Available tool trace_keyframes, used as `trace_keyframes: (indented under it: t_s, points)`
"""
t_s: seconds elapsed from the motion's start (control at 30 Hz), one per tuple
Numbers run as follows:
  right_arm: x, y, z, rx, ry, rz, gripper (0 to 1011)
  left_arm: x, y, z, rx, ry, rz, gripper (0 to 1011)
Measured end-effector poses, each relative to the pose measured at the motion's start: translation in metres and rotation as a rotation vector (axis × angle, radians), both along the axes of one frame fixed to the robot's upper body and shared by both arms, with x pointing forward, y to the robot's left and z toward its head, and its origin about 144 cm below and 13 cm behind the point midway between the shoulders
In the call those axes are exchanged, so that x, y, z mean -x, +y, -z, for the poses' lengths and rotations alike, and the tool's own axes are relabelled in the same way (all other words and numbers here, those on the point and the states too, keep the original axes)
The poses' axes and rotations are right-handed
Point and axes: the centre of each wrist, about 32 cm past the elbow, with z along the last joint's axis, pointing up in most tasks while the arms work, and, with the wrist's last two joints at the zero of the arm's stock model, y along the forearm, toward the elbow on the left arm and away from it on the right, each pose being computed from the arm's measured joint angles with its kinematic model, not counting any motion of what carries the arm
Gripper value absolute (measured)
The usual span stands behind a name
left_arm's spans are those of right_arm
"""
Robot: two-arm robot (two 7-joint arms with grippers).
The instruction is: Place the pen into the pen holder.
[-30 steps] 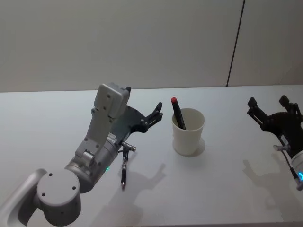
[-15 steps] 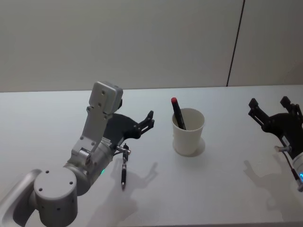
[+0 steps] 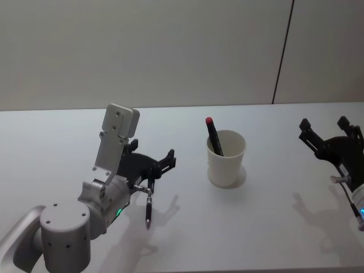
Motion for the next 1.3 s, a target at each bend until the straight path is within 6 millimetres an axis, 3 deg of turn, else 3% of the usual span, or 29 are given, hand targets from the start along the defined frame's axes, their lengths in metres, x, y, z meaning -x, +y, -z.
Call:
trace_keyframes:
  t_s: [0.53, 1.3]
  points:
    - [0.000, 0.000, 0.000, 0.000, 0.001, 0.000, 1002, -0.010, 0.006, 0.014, 0.004, 0.169, -0.060, 1000]
    - [0.000, 0.000, 0.000, 0.000, 0.000, 0.000, 1002, -0.019, 0.008, 0.037, -0.040, 0.281, -0.070, 1000]
